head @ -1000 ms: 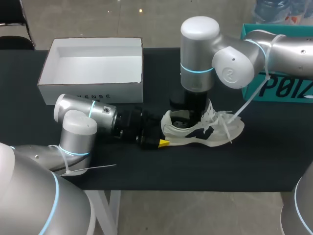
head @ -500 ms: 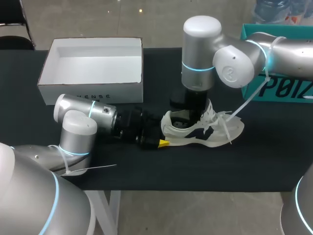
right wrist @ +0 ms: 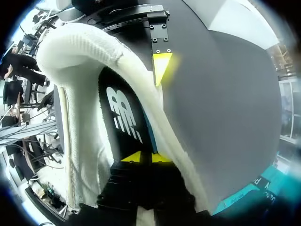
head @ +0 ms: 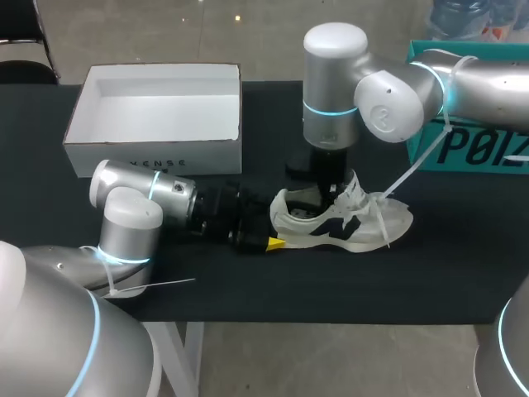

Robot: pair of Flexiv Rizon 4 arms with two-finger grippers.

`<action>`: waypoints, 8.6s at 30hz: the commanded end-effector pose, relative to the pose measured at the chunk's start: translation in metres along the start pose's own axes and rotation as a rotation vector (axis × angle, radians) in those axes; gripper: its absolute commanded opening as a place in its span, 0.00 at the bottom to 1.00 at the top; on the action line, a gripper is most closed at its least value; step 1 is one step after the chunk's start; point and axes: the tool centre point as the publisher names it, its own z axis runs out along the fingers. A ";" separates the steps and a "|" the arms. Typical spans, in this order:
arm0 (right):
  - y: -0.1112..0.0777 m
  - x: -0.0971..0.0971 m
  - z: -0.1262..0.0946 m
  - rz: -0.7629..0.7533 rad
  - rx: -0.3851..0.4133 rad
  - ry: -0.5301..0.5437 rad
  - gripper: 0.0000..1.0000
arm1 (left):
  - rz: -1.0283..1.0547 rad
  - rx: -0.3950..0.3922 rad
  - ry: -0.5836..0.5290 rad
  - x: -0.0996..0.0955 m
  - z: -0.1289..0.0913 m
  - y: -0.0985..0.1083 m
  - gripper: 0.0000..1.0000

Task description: Take the shoe out of the shoebox, open the shoe tongue, remove and reinsert the insole, then place the shoe into the shoebox

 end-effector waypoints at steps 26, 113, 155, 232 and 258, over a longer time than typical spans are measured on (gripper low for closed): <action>-0.013 -0.003 -0.023 0.042 0.028 -0.147 0.00 | -0.001 -0.001 -0.004 0.000 0.008 0.008 0.00; -0.001 0.014 0.051 0.170 0.036 -0.145 0.00 | -0.001 -0.001 -0.004 0.000 0.008 0.008 0.00; -0.020 0.001 -0.046 0.203 0.013 -0.234 0.00 | -0.001 -0.001 -0.004 0.000 0.008 0.008 0.00; 0.033 -0.018 -0.092 0.102 -0.099 -0.169 1.00 | -0.001 -0.001 -0.004 0.000 0.008 0.008 0.00; 0.034 -0.029 -0.093 0.087 -0.125 0.050 1.00 | -0.001 -0.001 -0.004 0.000 0.008 0.008 0.00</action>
